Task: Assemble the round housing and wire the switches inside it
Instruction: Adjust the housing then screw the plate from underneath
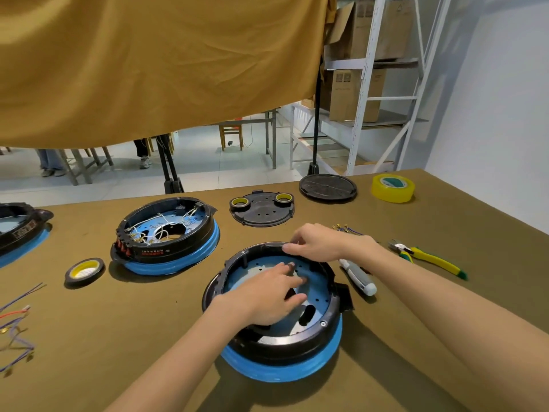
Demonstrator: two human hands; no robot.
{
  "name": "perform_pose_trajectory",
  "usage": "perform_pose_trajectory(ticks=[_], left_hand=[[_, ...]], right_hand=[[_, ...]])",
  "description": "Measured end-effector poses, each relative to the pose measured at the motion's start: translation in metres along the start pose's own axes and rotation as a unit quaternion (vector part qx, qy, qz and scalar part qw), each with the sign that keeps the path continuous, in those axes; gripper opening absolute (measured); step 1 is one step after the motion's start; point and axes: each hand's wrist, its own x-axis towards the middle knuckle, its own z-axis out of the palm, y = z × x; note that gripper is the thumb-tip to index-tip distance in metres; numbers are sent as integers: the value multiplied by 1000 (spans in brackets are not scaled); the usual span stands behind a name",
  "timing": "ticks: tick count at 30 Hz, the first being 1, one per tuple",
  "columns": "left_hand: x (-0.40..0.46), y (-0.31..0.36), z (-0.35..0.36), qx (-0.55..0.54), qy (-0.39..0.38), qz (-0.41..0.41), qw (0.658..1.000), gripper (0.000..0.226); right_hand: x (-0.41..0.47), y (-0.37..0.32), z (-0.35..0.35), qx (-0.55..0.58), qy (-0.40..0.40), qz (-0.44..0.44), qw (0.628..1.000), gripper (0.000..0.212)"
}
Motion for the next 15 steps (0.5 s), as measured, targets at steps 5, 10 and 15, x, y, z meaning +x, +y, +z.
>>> perform_pose_trajectory(ticks=[5,10,15], left_hand=[[3,7,9,17,31,-8,999,68],[8,13,6,33,19,-20,999,72],[7,9,10,37,27,-28,999,72]], right_hand=[[-1,13,8,-53,23,14,998,27],[-2,5,-2,-72,29,-15,997,24],[-7,3,3,-74,58,-40,995,23]])
